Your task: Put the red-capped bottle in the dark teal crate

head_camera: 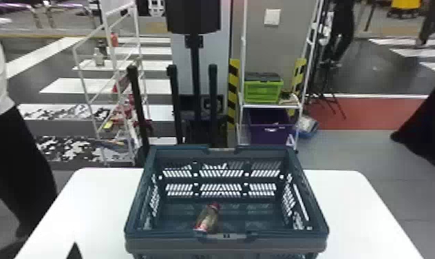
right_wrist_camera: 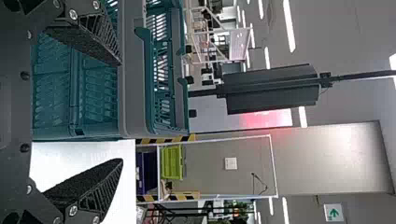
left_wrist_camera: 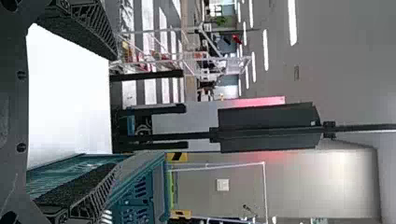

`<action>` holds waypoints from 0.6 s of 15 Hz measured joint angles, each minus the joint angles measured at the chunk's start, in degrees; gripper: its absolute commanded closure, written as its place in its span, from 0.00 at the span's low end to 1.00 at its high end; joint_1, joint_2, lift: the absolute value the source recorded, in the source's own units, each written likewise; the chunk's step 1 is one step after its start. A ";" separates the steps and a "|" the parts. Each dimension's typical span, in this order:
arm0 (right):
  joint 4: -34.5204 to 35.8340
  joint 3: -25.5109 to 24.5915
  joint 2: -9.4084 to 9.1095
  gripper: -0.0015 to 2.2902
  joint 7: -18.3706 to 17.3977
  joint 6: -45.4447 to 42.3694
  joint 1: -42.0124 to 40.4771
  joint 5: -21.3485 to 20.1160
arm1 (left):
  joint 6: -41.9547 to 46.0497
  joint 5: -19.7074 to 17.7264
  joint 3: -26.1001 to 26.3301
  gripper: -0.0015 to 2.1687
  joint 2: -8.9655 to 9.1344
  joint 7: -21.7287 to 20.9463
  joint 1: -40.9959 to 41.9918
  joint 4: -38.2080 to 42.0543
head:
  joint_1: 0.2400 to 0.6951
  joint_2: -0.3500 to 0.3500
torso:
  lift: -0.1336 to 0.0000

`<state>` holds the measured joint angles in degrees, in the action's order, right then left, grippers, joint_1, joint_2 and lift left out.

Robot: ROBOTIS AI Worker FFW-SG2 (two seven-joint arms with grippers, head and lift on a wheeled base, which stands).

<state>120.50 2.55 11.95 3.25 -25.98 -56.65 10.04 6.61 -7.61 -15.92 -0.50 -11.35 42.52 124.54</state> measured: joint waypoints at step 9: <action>-0.11 0.39 0.85 0.07 0.00 1.13 0.67 -0.29 | 5.72 4.36 9.84 0.03 0.50 10.76 4.82 -6.32 | 0.57 0.50 | 1.00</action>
<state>120.39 2.94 12.80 3.25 -24.85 -55.98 9.74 12.33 -3.25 -6.08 0.00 -0.59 47.34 118.22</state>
